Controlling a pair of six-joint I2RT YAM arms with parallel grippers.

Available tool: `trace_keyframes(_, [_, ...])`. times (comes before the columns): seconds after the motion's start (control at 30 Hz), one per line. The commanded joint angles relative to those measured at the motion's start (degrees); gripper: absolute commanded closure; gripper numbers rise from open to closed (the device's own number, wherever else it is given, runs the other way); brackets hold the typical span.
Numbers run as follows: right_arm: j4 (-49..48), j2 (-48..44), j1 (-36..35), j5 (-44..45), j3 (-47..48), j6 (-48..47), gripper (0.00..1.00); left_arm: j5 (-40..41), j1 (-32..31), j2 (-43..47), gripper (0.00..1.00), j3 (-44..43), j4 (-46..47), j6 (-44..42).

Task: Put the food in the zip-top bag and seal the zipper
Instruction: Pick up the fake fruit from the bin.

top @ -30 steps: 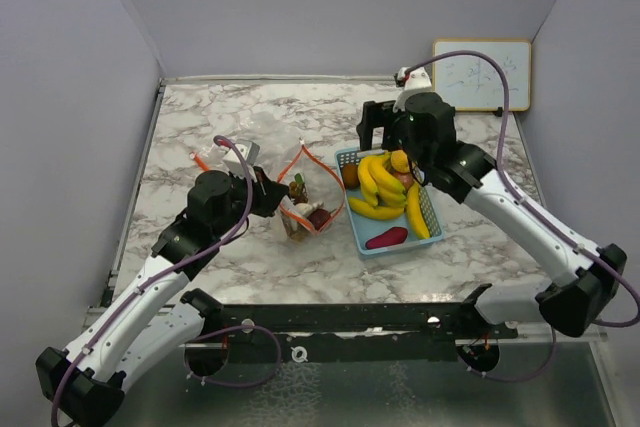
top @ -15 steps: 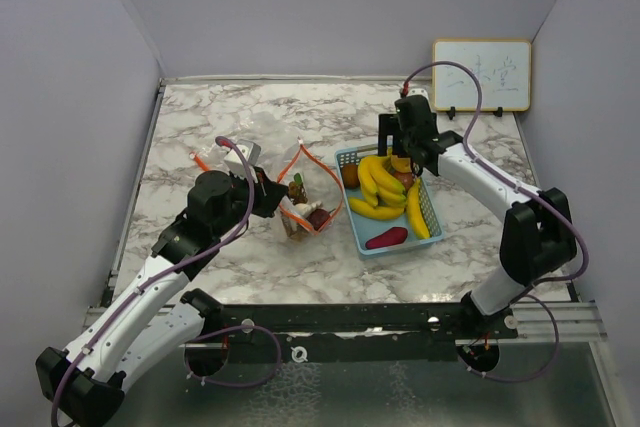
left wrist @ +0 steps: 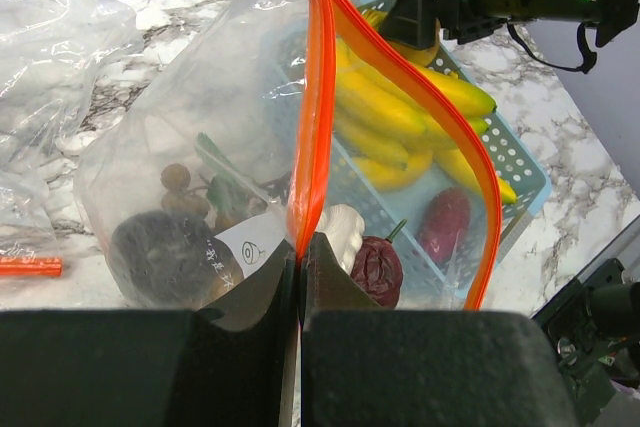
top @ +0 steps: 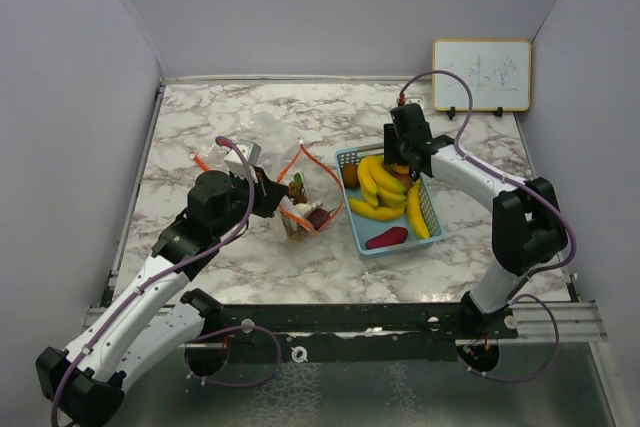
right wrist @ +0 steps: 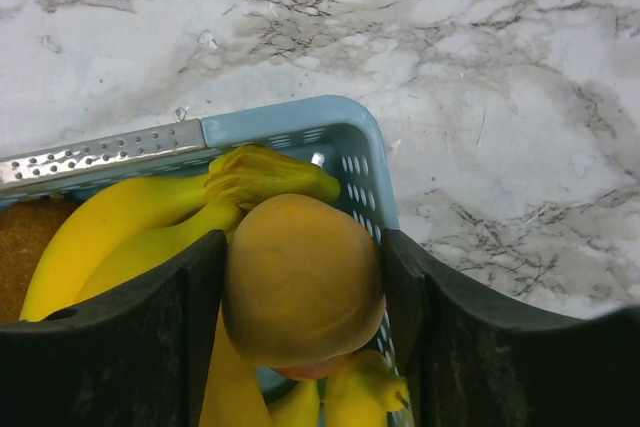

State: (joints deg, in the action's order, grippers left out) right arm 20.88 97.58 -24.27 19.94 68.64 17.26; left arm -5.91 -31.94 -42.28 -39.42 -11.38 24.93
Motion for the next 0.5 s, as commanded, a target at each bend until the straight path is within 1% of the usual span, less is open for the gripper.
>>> trace_keyframes(0.0, [0.1,-1.8,0.3,2.7,-1.5,-0.2,0.52,-0.4,0.0,0.3,1.00,-0.4,1.8,-0.4])
trace_keyframes(0.07, [0.8,-2.5,0.3,2.9,-1.3,-0.1,0.70,-0.5,0.0,0.4,1.00,-0.2,2.0,-0.2])
trace_keyframes(0.1, [1.0,-3.0,0.3,2.9,-1.1,0.0,0.76,-0.4,0.0,0.5,1.00,-0.2,1.9,-0.2])
trace_keyframes(0.17, [2.1,-4.9,0.3,2.5,-0.5,0.1,0.83,-0.3,0.0,0.6,1.00,-0.1,1.9,-0.2])
trace_keyframes(0.23, [2.7,-8.1,0.3,0.0,0.0,-0.4,0.85,-0.2,0.0,0.8,1.00,-0.1,1.7,-0.2])
trace_keyframes(0.3, [2.8,-12.5,0.3,-5.6,0.2,-1.9,0.86,0.0,0.0,0.7,1.00,0.0,1.8,-0.3])
trace_keyframes(0.4, [0.3,-19.8,0.2,-19.2,-1.1,-3.1,0.86,0.1,0.0,0.6,1.00,0.0,1.9,-0.2])
trace_keyframes(0.47, [-1.8,-24.2,-0.2,-30.4,-2.1,-3.0,0.86,0.2,0.0,0.7,1.00,0.3,2.2,-0.1])
